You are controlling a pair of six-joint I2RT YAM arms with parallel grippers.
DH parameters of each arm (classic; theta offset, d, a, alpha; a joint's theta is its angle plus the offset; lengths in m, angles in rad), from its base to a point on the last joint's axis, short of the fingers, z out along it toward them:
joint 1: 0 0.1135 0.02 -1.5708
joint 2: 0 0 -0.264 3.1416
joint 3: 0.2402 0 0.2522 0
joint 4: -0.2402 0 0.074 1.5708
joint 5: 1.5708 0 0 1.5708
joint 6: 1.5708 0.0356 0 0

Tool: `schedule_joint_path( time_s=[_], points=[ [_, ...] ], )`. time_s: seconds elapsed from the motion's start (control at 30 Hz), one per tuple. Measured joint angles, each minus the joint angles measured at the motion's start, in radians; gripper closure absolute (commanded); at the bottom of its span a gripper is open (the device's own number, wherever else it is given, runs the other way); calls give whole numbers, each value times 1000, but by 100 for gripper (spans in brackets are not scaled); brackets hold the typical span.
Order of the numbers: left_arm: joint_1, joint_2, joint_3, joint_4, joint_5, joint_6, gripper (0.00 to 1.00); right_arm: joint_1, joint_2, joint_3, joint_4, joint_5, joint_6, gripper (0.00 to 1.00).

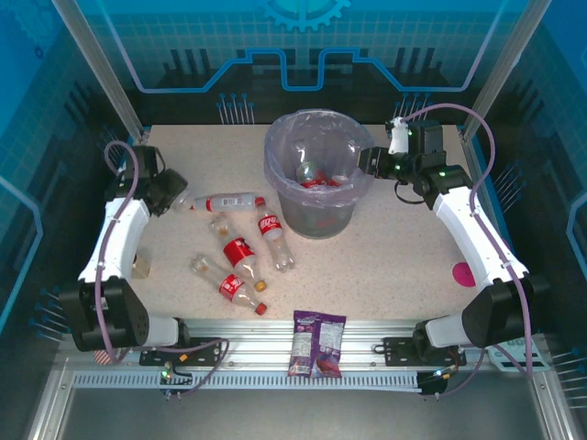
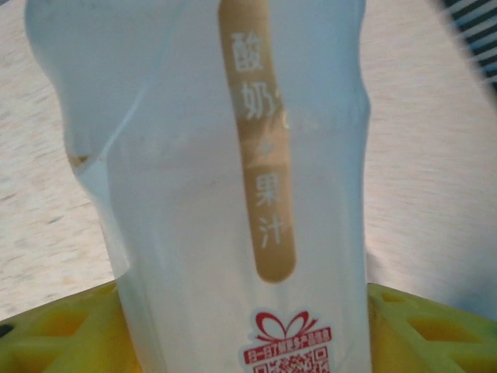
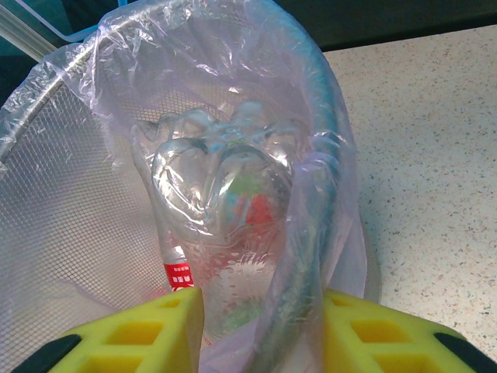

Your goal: Put the plastic bottles in the bin

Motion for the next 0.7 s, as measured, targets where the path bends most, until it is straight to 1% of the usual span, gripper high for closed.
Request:
schedule_joint_path(
  time_s=[0.1,0.27,0.4,0.53,0.7],
  points=[
    [-84,-18,105,4,23,18,46,0,0,0,0,1,3,60],
    [-210,-22,261,35,79,51,52,0,0,0,-1,10,10,60],
    [-314,-4,393,40,117,94,55,1,0,0,-3,26,11,60],
    [-438,67,556,47,151,172,57,5,0,0,-7,33,14,60],
    [-561,224,752,13,181,285,59,6,0,0,-8,34,14,60]
  ],
)
